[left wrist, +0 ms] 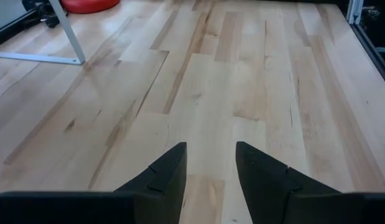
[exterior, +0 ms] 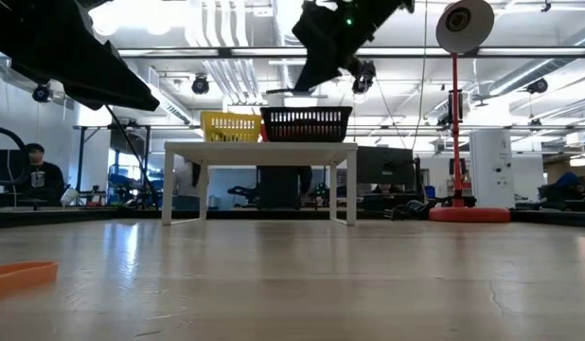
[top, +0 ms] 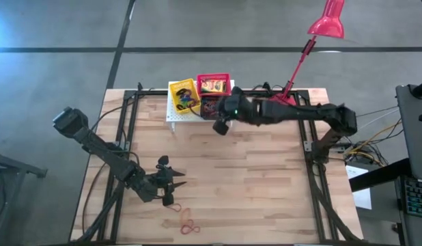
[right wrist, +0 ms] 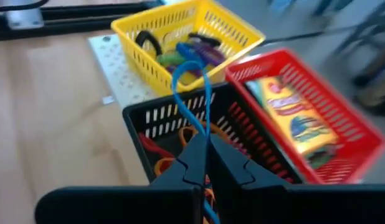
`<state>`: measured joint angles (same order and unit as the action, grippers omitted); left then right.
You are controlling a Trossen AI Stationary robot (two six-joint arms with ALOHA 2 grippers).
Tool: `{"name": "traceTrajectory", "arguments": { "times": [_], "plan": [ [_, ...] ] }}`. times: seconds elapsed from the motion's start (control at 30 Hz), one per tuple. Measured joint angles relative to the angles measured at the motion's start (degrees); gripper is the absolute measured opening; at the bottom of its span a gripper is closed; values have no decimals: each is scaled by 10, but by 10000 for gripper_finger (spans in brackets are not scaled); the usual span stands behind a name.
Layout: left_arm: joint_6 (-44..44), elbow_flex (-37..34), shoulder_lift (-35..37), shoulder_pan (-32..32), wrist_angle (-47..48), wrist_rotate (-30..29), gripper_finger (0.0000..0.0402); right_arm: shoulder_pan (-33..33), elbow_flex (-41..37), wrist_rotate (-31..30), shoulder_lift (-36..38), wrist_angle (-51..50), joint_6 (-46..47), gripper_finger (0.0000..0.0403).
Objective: Pick & Place Office Desk Supplies
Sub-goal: Put the blue rubber band into the black bin on the shelf, then put the red rubber band into the black bin on the shelf
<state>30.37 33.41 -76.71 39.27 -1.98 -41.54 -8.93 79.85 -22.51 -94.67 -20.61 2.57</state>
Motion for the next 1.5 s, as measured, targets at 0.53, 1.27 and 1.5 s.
{"name": "traceTrajectory", "arguments": {
  "times": [0.53, 1.27, 1.5],
  "plan": [
    [0, 0, 0, 0, 0, 0, 140, -50, 2, 80, 12, -67, 4, 142],
    [-242, 31, 0, -17, -9, 183, 140, 362, -183, -102, 64, 142, 209, 127],
    [-269, 42, 0, -3, 64, 352, 140, 449, -248, -123, -31, 404, 199, 115]
  ]
}}
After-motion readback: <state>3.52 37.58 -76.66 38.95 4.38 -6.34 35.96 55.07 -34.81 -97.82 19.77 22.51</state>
